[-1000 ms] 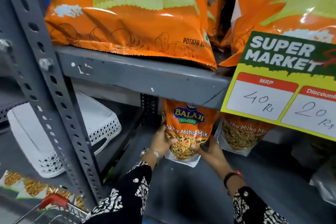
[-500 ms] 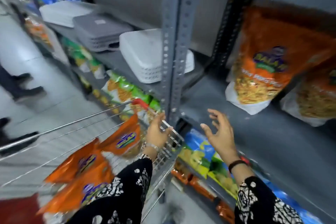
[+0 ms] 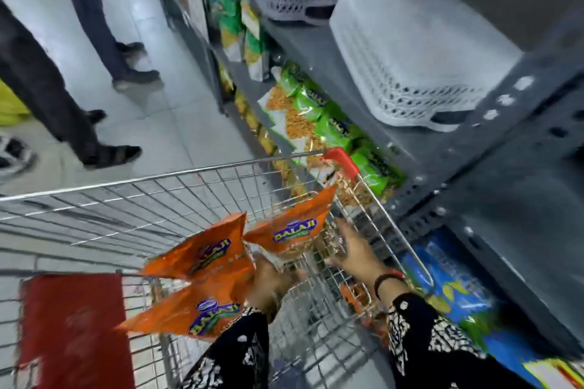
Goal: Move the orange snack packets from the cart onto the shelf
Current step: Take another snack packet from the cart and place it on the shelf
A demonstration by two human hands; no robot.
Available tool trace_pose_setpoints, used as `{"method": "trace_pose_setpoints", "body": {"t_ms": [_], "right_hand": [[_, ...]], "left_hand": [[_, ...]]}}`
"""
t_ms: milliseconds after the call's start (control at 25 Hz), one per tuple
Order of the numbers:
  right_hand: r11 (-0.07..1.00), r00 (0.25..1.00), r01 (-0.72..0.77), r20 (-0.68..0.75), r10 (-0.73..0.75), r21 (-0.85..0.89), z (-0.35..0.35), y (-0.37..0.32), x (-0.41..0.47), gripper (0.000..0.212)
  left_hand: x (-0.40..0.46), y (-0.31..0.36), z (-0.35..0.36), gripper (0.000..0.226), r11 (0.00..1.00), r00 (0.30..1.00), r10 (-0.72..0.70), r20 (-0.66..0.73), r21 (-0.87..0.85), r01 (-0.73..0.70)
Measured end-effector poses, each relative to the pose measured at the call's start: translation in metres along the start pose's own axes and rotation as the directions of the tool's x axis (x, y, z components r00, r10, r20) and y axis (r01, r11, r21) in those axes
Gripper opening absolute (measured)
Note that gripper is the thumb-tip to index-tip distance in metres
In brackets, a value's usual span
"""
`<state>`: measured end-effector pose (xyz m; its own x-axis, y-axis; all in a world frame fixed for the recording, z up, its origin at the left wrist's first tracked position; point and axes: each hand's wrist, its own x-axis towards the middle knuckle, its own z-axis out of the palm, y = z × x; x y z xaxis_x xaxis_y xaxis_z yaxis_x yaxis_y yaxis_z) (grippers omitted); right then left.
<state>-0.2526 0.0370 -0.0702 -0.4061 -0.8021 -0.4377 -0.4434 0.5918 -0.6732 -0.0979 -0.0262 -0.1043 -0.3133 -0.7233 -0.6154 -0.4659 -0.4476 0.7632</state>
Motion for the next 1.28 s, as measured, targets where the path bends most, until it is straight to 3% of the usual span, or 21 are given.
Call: {"method": "trace_pose_setpoints", "body": {"t_ms": [160,280,400,520,640,760,880,960,1120,1280], "right_hand": [[0.992,0.983,-0.121,0.143,0.115,0.035,0.026,0.018,0.065,0.109],[0.987,0.972,-0.155,0.184,0.146,0.032,0.037,0.028,0.09,0.09],[0.984,0.988,-0.118,0.111,0.103,0.135,0.047,0.029,0.105,0.063],[0.981,0.998,-0.062,0.032,0.057,0.182,0.045,0.026,0.104,0.059],[0.984,0.999,-0.044,-0.008,0.047,0.173,0.029,0.023,0.08,0.059],[0.98,0.998,0.024,-0.069,-0.01,0.199,0.001,0.004,0.037,0.065],[0.972,0.981,0.101,-0.184,-0.062,0.212,-0.029,-0.017,-0.021,0.071],[0.97,0.954,0.151,-0.286,-0.092,0.193,-0.049,-0.027,-0.063,0.063],[0.962,0.858,0.219,-0.501,-0.111,0.162,-0.087,-0.026,-0.162,0.053],[0.959,0.787,0.223,-0.613,-0.071,0.176,-0.117,-0.016,-0.233,0.049]], "left_hand": [[0.049,-0.01,0.011,0.076,0.992,0.982,-0.017,-0.186,-0.128,-0.007],[0.067,-0.019,0.011,0.073,0.994,0.987,0.006,-0.163,-0.104,-0.024],[0.079,-0.025,0.016,0.06,0.994,0.984,0.044,-0.172,-0.088,-0.06],[0.08,-0.019,0.018,0.048,0.98,0.979,0.046,-0.199,-0.182,-0.083],[0.065,-0.008,0.017,0.043,0.984,0.978,0.078,-0.196,-0.14,-0.106],[0.03,0.017,0.014,0.036,0.985,0.981,0.134,-0.14,-0.088,-0.147],[-0.015,0.043,0.007,0.047,0.956,0.956,0.287,-0.067,-0.037,-0.29],[-0.047,0.063,0.003,0.055,0.925,0.925,0.381,0.0,-0.003,-0.381],[-0.122,0.103,0.012,0.066,0.806,0.795,0.571,0.202,0.041,-0.59],[-0.171,0.132,0.038,0.06,0.718,0.697,0.627,0.347,0.09,-0.691]]}}
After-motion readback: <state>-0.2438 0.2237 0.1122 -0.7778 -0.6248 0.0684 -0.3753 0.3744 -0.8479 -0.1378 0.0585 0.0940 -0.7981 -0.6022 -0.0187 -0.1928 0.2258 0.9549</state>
